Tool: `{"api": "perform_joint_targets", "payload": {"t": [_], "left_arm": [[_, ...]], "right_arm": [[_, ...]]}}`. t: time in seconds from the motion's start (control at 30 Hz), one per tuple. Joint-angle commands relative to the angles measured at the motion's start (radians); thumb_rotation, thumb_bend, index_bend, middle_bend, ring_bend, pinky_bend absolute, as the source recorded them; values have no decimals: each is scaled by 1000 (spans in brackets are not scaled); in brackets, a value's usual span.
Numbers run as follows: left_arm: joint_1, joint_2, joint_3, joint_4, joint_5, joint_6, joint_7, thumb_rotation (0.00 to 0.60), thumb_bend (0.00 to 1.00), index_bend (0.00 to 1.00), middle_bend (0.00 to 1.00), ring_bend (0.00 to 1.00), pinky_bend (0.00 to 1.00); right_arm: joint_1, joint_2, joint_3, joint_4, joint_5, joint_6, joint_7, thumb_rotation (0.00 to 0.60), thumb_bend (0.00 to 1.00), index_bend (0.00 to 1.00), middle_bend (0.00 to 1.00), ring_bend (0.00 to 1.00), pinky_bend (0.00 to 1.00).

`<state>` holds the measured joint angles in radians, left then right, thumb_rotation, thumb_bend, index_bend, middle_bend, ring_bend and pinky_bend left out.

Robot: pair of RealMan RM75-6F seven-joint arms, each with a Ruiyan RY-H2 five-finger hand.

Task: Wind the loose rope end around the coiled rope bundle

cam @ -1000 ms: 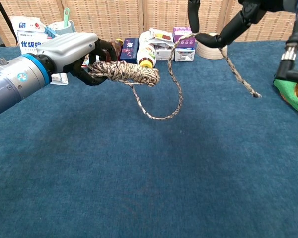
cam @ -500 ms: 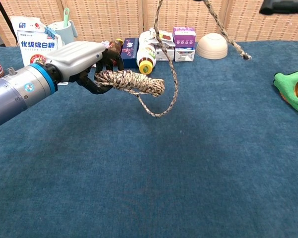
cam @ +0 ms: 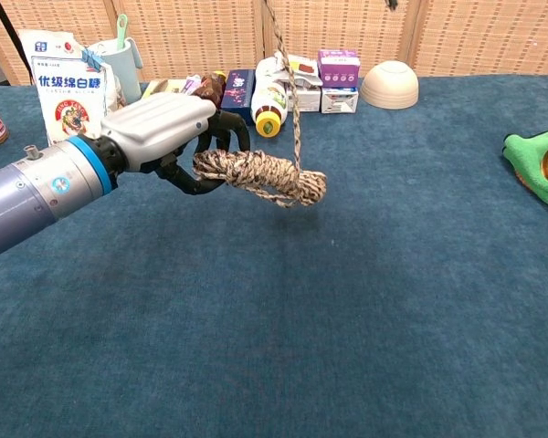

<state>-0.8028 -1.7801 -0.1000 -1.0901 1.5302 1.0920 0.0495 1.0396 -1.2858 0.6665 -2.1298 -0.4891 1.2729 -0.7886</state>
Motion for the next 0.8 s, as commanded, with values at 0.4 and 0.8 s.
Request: {"api": "perform_joint_targets", "payload": {"t": [0.4,0.8], "left_arm": [[-6,-4,101,75,206,179,-215,600,537,726,624,583,741],[-4,16,118,87,274,299,-329,600,543,751,631,587,741]], "right_arm": [[56,-47,-65,238,23,-27,144,600,485,666,0,0,0],[30,-99,-158,493,20,-203,294,600,485,673,0,0,0]]}}
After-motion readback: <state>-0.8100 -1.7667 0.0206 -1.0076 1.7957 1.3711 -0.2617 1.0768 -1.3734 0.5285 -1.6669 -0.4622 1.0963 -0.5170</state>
